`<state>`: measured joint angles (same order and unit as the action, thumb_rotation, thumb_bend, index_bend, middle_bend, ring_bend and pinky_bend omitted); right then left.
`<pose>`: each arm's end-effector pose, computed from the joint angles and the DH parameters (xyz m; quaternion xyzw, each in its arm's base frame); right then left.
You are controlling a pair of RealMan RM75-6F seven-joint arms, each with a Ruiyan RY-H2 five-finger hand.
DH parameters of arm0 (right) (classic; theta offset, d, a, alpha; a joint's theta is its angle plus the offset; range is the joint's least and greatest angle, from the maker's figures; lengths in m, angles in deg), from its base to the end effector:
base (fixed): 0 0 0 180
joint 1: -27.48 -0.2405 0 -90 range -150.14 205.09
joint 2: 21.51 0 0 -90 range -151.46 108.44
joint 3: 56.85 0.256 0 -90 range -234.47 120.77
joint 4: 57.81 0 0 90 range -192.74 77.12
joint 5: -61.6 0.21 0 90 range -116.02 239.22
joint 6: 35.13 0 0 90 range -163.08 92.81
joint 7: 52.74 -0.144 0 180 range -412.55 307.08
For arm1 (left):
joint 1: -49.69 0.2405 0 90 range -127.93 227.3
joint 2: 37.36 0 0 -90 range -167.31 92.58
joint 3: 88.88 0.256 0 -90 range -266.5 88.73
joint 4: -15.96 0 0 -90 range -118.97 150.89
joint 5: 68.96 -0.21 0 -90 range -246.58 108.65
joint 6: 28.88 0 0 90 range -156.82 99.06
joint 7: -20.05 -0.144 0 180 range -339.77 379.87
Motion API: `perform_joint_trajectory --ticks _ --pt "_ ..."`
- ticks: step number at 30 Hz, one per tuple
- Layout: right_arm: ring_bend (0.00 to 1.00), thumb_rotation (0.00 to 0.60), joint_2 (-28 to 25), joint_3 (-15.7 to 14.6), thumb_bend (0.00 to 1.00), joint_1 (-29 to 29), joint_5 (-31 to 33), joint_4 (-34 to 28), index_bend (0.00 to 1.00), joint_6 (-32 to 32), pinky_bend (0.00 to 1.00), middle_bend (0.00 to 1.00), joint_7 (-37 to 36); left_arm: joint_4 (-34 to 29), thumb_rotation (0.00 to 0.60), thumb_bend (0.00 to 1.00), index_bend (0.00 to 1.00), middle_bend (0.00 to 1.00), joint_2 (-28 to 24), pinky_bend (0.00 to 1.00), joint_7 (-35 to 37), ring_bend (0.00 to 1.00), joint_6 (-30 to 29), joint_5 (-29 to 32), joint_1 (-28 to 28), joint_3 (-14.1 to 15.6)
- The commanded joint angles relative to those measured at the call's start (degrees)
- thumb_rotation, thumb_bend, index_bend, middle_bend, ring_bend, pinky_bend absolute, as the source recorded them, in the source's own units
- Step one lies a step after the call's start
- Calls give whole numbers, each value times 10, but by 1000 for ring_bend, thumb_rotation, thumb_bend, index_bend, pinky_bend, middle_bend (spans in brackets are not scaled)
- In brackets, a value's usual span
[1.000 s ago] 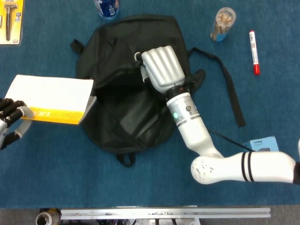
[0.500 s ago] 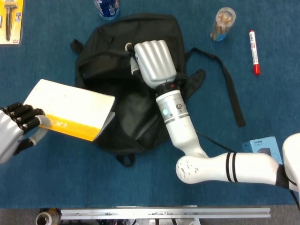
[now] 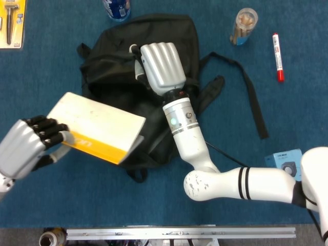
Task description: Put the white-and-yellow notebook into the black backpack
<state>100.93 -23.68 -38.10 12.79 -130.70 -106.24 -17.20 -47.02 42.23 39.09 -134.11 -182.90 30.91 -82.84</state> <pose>0.0698 -0.3435 -0.0906 0.6185 -0.4276 0.5220 0.4026 -0.2626 0.2028 0.1036 -0.7195 -0.2067 -0.5854 0.3111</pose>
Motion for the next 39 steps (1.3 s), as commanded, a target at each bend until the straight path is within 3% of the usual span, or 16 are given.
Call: perform_joint_trajectory --ticks 1,9,25,39 --pt "647 600 9 6 863 -7 -3 12 741 2 830 654 -10 -10 600 352 573 621 7 681 -1 573 9 -6 -11 -2" --pt "647 600 22 13 863 -14 -9 21 742 13 830 650 -39 -16 600 353 573 621 33 681 12 573 41 -9 -43 -7" --pt "647 600 -29 10 861 17 0 -74 742 23 830 648 -46 -7 600 353 572 621 79 681 24 571 92 17 -85 -23" --pt "647 600 -29 20 861 12 14 -82 741 19 830 648 -62 34 600 353 572 621 141 681 -24 570 119 94 -76 -57"
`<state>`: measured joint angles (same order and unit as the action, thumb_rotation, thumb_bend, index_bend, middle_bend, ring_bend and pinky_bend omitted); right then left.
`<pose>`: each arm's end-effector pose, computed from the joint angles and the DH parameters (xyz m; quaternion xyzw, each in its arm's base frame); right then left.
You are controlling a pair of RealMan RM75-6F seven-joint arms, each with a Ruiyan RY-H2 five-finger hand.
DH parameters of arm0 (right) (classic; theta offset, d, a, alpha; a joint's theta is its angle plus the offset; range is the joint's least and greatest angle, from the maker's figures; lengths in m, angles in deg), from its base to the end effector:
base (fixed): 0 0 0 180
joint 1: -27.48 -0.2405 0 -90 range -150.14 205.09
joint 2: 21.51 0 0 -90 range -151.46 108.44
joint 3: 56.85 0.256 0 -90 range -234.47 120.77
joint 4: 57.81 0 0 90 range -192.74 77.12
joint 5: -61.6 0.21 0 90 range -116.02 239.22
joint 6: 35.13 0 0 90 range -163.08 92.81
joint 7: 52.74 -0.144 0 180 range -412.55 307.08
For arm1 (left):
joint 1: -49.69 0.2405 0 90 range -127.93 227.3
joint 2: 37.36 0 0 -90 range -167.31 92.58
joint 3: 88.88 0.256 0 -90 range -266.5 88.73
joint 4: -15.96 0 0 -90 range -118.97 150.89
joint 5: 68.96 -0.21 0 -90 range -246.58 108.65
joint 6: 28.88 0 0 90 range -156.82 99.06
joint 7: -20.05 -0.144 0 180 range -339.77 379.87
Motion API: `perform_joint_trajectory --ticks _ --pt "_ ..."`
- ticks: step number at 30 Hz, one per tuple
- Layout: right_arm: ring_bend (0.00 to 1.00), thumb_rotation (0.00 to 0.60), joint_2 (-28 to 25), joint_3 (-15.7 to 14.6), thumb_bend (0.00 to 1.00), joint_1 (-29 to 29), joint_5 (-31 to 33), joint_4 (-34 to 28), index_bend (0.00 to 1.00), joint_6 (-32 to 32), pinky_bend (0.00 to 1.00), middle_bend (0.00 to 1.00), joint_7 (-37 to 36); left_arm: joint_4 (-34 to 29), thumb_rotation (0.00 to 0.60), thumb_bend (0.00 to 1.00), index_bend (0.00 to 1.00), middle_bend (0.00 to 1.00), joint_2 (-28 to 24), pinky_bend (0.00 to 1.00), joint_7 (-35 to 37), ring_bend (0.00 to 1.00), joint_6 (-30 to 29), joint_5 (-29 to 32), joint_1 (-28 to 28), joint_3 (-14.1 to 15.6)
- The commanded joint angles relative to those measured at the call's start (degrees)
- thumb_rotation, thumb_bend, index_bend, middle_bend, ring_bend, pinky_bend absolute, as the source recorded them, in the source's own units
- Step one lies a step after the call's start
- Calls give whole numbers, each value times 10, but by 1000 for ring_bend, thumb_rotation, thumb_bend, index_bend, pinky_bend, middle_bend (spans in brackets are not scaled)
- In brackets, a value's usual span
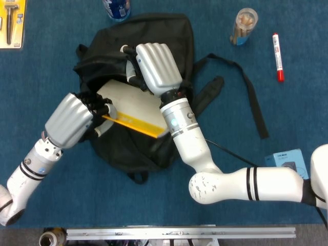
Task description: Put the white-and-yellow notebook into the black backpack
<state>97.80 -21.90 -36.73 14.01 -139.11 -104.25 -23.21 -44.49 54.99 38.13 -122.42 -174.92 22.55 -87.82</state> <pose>0.0839 -0.3356 -0.0733 0.5924 -0.4841 0.5566 0.3241 -0.2167 0.2623 0.0305 -0.6949 -0.2473 -0.5997 0.3103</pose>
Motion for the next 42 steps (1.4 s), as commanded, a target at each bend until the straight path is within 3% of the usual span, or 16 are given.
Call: perform_joint_trajectory --ticks 1,16,42 --pt "647 600 4 5 861 -4 4 4 741 -2 830 648 -3 15 600 353 571 621 21 681 -26 569 1 20 10 -11" --pt "647 600 16 21 861 -19 26 12 741 -12 830 648 -8 51 600 352 569 621 82 681 -89 567 -17 49 36 -19" --pt "647 600 20 41 861 -32 51 13 741 -28 830 648 -12 154 600 352 573 624 178 681 -134 571 16 77 -2 -44"
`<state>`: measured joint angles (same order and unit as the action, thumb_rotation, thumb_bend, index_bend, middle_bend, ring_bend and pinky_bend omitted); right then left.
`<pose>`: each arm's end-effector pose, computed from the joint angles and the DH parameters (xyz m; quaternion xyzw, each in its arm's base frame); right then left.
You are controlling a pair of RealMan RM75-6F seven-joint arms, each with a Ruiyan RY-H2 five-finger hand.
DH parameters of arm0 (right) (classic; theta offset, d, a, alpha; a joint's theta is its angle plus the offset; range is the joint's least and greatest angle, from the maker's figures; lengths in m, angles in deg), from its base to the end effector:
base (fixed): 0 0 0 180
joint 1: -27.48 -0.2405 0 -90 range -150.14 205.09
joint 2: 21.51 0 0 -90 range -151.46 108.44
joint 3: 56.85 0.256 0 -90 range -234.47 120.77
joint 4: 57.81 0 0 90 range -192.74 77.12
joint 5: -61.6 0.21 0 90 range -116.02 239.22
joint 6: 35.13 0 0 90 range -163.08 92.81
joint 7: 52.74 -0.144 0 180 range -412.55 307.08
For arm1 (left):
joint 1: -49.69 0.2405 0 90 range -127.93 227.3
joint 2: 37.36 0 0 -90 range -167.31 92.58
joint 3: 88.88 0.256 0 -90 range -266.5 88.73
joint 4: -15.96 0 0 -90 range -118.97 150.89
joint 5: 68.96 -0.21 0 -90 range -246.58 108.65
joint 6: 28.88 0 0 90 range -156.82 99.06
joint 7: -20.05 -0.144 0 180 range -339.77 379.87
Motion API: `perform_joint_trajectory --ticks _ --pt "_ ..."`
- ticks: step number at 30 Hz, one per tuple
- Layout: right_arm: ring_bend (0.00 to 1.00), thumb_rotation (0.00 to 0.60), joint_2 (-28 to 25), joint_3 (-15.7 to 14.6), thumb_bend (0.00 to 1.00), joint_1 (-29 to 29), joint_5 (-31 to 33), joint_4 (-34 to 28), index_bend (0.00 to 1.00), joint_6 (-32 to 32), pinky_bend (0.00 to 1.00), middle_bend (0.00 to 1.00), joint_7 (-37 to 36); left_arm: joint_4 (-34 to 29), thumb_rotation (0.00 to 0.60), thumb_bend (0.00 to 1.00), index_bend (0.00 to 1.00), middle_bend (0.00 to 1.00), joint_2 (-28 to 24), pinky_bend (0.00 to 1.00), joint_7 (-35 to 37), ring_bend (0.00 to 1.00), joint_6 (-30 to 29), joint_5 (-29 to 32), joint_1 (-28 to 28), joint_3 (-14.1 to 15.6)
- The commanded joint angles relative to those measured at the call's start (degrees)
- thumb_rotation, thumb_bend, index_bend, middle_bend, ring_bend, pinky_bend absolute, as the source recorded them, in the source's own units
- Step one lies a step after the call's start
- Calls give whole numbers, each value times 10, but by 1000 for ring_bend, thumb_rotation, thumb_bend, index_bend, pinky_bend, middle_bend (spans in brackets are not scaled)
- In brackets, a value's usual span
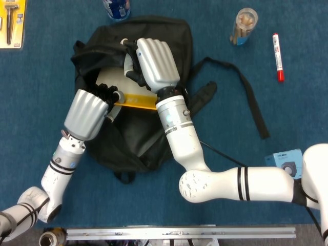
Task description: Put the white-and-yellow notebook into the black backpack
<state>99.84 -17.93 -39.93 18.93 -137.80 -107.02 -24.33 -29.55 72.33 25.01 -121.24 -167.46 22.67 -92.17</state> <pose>0.0956 -0.3397 -0.0726 0.5499 -0.5284 0.5601 0.3235 -0.2076 0.2757 -0.0320 -0.6638 -0.2118 -0.5676 0.4385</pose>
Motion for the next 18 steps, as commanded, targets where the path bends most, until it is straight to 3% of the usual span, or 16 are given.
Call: perform_joint_trajectory --ticks 1,10,18 --pt "647 600 0 2 861 -1 3 -1 741 0 830 648 -1 7 600 352 574 624 6 681 -4 571 7 4 -5 -1" --pt "647 600 0 -1 861 -3 6 1 741 -2 830 648 0 41 600 352 577 627 27 681 -19 571 10 12 -24 -12" --pt "647 600 -2 0 861 -5 8 1 741 -2 830 648 -1 92 600 352 578 628 34 681 -53 571 2 -13 -33 14"
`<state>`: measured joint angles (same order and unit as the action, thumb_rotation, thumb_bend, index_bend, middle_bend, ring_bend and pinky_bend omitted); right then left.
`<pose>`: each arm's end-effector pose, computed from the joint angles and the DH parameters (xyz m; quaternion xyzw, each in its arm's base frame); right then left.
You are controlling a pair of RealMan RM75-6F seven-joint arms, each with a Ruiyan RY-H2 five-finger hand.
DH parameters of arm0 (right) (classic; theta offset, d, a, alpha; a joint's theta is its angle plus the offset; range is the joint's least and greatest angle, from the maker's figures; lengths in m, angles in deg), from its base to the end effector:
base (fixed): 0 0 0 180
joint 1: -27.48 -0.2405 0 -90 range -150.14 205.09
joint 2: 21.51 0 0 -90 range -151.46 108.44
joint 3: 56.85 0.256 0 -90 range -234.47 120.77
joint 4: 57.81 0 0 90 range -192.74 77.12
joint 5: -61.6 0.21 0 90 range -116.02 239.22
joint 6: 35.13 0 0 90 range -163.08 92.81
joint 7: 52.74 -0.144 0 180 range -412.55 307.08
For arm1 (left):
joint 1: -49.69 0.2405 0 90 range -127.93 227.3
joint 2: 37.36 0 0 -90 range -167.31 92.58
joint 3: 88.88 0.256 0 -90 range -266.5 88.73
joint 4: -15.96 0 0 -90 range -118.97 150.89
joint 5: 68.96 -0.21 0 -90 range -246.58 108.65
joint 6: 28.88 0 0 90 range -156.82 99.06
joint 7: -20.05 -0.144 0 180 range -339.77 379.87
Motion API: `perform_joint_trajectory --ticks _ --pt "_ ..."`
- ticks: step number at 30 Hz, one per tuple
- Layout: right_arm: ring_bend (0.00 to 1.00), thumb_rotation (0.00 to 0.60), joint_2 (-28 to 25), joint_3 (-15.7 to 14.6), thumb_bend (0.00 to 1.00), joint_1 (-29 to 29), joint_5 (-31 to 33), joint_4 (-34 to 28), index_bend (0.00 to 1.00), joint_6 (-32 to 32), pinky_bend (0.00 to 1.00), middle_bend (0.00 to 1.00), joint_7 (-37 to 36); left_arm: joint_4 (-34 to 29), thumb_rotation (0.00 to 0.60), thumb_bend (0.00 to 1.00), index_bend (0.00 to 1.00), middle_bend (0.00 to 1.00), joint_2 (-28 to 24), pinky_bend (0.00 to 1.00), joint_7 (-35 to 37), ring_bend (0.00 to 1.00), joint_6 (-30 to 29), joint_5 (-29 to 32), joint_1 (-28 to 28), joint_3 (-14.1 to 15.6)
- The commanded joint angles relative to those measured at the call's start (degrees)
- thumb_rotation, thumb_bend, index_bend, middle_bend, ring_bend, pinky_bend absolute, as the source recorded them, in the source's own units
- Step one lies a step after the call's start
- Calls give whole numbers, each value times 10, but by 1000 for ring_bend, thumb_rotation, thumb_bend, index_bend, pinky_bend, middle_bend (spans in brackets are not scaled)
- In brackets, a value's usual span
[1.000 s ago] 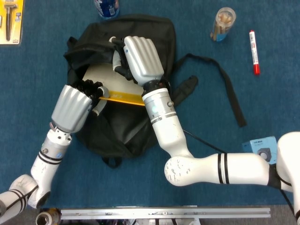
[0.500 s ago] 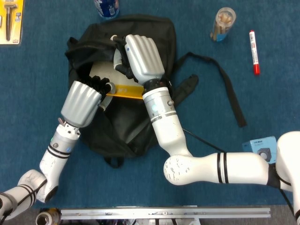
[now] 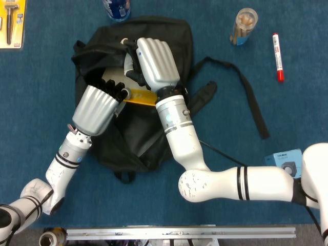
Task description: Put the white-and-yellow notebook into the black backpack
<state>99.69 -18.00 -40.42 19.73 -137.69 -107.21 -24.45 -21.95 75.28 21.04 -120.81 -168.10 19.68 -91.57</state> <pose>0.0961 -0.3402 -0.0731 0.5495 -0.5308 0.5580 0.3239 -0.2026 0.2887 -0.0416 -0.6941 -0.1454 -0.5378 0.4559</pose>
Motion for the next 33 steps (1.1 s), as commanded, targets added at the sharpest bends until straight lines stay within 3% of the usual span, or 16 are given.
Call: perform_joint_trajectory --ticks 1,10,21,27,33 --pt "647 600 0 0 861 0 0 -1 741 -1 830 648 -1 21 600 352 578 628 6 681 -17 571 -1 -6 -5 8" --pt "647 600 0 -3 861 -1 2 -3 741 -2 830 648 -2 38 600 353 579 629 12 681 -53 571 16 9 -13 3" --pt "647 600 -1 -4 856 -1 3 -2 741 -4 830 645 0 -1 600 346 556 618 7 681 -89 556 37 35 -5 -2" --pt "647 600 -6 -3 856 0 4 -4 741 -4 830 645 2 -26 600 83 491 586 -4 666 -77 545 18 54 15 -12" --pt "647 600 -8 -4 856 1 6 -5 741 -4 830 645 2 -47 600 33 450 558 -12 663 -77 539 -1 64 35 -16"
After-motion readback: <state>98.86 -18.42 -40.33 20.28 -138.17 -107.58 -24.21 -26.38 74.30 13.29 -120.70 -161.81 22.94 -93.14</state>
